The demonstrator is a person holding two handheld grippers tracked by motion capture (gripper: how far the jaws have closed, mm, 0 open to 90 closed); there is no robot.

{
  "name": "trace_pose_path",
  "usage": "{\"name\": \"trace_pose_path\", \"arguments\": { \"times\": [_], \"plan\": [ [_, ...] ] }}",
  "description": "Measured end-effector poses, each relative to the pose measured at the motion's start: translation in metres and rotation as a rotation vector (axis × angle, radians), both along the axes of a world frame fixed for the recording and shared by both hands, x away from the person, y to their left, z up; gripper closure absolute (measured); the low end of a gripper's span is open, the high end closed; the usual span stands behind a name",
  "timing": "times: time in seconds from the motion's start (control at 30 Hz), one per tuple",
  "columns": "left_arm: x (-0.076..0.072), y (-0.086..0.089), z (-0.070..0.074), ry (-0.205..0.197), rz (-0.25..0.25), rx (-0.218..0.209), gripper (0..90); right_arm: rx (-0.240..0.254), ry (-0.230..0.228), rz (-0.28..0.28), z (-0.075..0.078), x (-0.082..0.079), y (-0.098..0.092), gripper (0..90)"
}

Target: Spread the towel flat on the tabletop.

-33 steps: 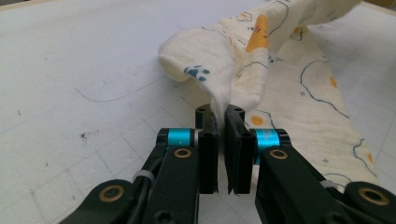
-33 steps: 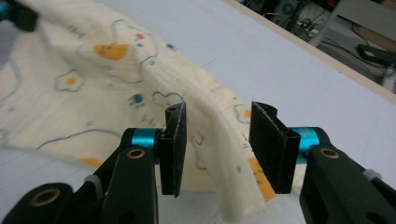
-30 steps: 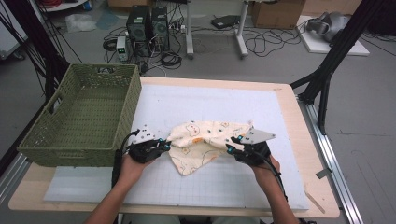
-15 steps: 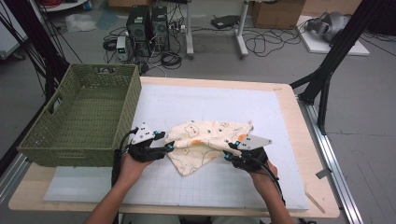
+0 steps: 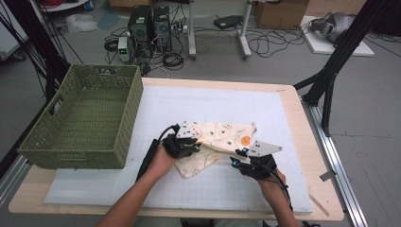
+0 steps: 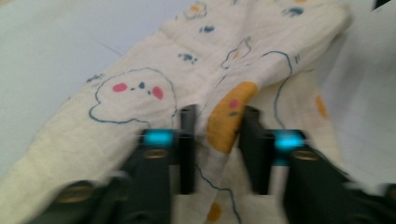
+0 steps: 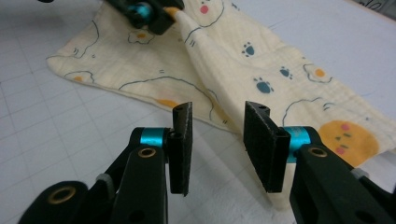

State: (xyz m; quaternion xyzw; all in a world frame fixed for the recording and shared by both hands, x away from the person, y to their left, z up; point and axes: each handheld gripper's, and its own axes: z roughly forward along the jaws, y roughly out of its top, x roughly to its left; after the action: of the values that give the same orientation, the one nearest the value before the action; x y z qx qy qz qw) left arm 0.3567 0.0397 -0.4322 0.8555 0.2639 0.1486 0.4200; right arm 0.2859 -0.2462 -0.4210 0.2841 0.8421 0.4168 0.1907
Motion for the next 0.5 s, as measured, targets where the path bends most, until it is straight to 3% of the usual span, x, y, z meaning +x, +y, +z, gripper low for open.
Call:
{"name": "trace_pose_path", "arguments": {
  "times": [0.03,0.07,0.13,0.23,0.37,0.5],
  "plan": [
    [0.000,0.000,0.000,0.000,0.000,0.000,86.3,-0.007,0.007,0.002,-0.002,0.001,0.001,62.7],
    [0.005,0.001,0.000,0.013,0.023,-0.027,86.6,-0.010,0.015,0.007,-0.003,0.002,0.003,62.9],
    [0.006,0.002,0.001,0.016,0.032,-0.037,86.8,-0.021,0.026,0.023,-0.006,0.004,0.008,63.2],
    [0.009,0.007,0.001,0.043,0.044,-0.093,86.8,-0.034,0.037,0.037,-0.009,0.009,0.016,63.0],
    [0.012,0.012,0.003,0.054,0.067,-0.135,86.8,-0.022,0.059,0.052,-0.013,0.025,0.034,62.4],
    [0.012,0.013,0.003,0.059,0.069,-0.142,86.8,-0.036,0.070,0.039,-0.017,0.034,0.039,62.5]
  ]
}}
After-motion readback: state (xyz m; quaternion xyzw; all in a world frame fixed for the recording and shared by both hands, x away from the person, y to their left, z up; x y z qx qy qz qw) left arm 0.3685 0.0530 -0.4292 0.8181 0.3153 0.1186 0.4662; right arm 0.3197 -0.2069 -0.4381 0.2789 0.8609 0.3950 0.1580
